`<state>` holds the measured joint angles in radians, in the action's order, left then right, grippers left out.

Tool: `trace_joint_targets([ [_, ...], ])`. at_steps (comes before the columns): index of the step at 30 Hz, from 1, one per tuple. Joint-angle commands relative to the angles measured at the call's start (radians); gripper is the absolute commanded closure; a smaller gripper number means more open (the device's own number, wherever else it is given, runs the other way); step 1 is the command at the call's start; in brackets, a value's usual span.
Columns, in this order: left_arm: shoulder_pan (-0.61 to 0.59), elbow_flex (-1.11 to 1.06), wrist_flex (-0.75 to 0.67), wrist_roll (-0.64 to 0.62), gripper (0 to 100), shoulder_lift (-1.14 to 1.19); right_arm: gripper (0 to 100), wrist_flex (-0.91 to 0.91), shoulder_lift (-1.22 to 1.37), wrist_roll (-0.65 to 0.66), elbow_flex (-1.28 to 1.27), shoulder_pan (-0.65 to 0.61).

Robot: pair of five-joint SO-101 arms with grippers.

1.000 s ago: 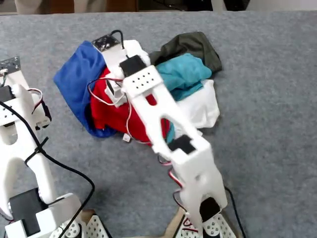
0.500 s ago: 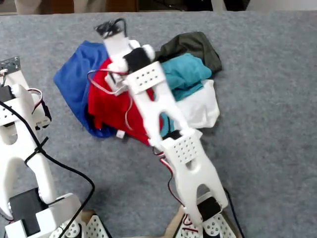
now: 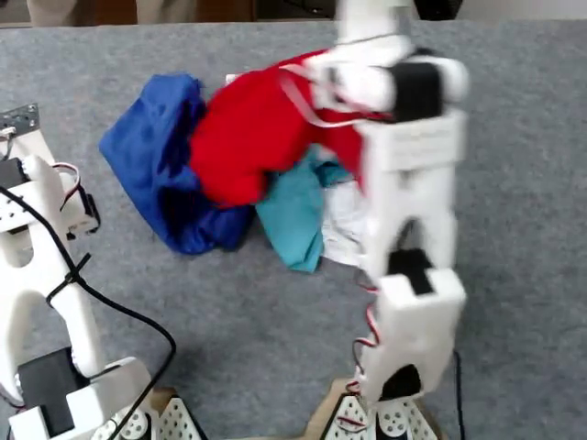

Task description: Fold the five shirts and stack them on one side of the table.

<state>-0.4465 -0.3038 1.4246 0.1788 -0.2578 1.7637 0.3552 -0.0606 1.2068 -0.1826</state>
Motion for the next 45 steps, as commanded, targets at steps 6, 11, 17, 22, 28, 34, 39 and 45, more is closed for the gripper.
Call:
trace_joint_targets([
  [6, 0.215, 0.054, -0.014, -0.107, 79, -0.015, 99.4, 0.018, -0.231, 0.055, -0.143, 0.341],
  [11, 0.377, 0.157, -0.015, -0.238, 79, -0.004, 99.4, 0.017, -0.283, 0.086, -0.147, 0.542],
  [17, 0.588, 0.186, -0.195, -0.348, 78, -0.002, 99.4, 0.017, -0.306, 0.086, -0.165, 0.768],
  [22, 0.717, 0.158, -0.365, -0.348, 77, 0.087, 99.4, 0.017, -0.312, 0.086, -0.246, 0.854],
  [28, 0.776, 0.342, -0.376, -0.356, 74, 0.318, 99.4, 0.017, -0.315, 0.157, -0.449, 0.857],
  [34, 0.778, 0.621, -0.347, -0.348, 74, 0.598, 99.4, 0.017, -0.334, 0.157, -0.521, 0.848],
  [39, 0.816, 0.833, -0.244, -0.348, 74, 0.812, 99.4, 0.017, -0.351, 0.157, -0.564, 0.786],
  [45, 0.865, 0.982, -0.16, -0.298, 75, 1.036, 99.4, 0.017, -0.389, 0.157, -0.601, 0.72],
])
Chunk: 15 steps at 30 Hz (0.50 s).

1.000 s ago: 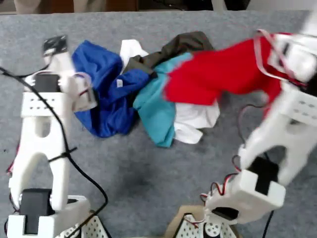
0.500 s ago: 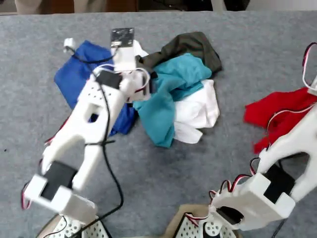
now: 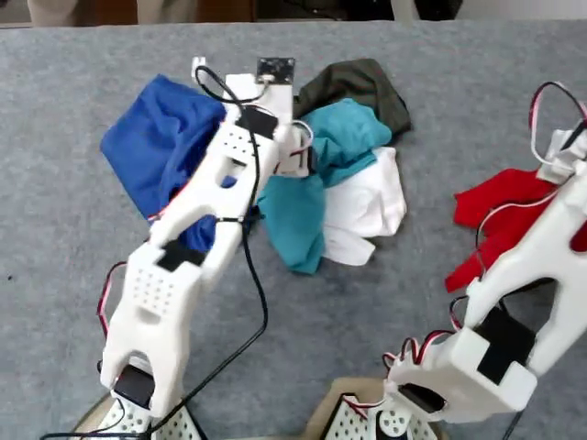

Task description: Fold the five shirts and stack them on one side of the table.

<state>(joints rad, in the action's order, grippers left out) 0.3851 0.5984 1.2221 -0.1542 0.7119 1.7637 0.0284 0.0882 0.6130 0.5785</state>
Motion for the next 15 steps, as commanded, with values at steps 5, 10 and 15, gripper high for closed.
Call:
trace_joint_targets([
  [5, 0.012, 0.18, 0.058, 0.049, 86, 0.209, 99.4, 0.009, -0.085, 0.009, -0.047, -0.064],
  [10, -0.074, 0.35, 0.091, 0.048, 98, 0.302, 99.4, 0.009, -0.11, 0.014, -0.053, -0.062],
  [15, -0.229, 0.531, 0.222, 0.048, 98, 0.32, 99.4, 0.009, -0.111, 0.014, -0.053, -0.062],
])
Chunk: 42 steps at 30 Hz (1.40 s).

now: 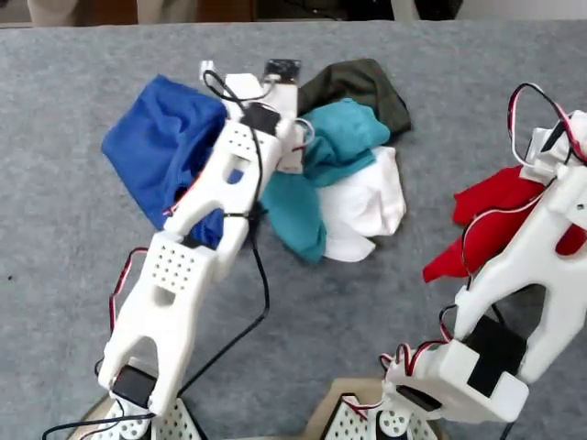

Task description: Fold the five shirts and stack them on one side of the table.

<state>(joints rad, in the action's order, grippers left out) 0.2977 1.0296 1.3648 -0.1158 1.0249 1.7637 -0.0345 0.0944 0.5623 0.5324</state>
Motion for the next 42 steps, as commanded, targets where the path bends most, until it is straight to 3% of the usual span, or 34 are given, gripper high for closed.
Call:
trace_joint_targets([
  [1, -0.18, 0.144, 0.11, 0.011, 98, 0.01, 99.4, 0.011, -0.048, 0.008, -0.002, -0.016],
  [5, -0.362, 0.275, 0.213, 0.098, 98, 0.019, 99.4, 0.011, -0.048, 0.008, -0.002, -0.016],
  [14, -0.77, 0.354, 0.216, 0.304, 98, 0.018, 99.4, 0.011, -0.048, 0.008, -0.002, -0.025],
  [21, -0.941, 0.407, 0.233, 0.353, 98, 0.012, 99.4, 0.014, -0.048, 0.0, -0.002, -0.091],
  [26, -0.884, 0.41, 0.341, 0.353, 98, 0.008, 99.4, 0.014, -0.048, 0.0, -0.002, -0.153],
  [29, -0.825, 0.42, 0.391, 0.325, 90, 0.005, 99.4, 0.015, -0.048, 0.0, -0.002, -0.18],
  [35, -0.779, 0.551, 0.394, 0.017, 71, -0.084, 99.4, 0.006, -0.048, 0.0, -0.088, -0.211],
  [42, -0.496, 0.572, 0.394, 0.014, 72, -0.186, 99.4, -0.163, -0.048, -0.002, -0.314, -0.272],
])
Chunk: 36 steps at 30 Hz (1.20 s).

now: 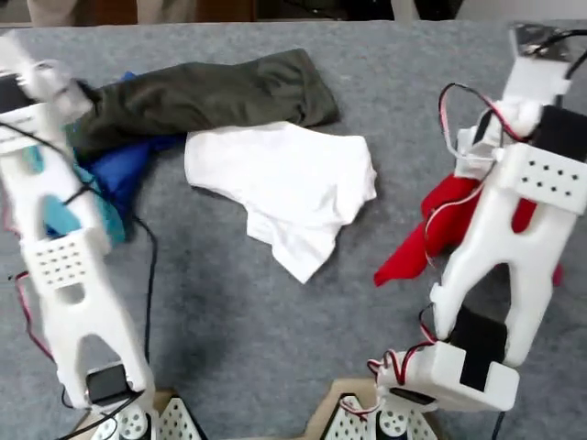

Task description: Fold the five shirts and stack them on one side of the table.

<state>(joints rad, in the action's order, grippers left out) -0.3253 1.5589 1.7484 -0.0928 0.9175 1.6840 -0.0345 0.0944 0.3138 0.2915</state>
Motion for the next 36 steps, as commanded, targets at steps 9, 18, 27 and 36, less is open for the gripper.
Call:
trace_joint_targets([
  [9, 0.446, -0.127, -0.149, -0.015, 72, 0.073, 99.4, -0.497, -0.048, -0.137, -0.443, -0.156],
  [18, 0.474, -0.187, -0.324, -0.015, 72, 0.249, 99.4, -0.758, -0.041, -0.244, -0.644, -0.191],
  [27, 0.431, -0.178, -0.632, 0.038, 93, 0.421, 99.4, -0.85, -0.041, -0.269, -0.708, -0.188],
  [36, 0.382, -0.054, -0.582, 0.149, 98, 0.406, 99.4, -0.919, -0.041, -0.269, -0.751, -0.185],
])
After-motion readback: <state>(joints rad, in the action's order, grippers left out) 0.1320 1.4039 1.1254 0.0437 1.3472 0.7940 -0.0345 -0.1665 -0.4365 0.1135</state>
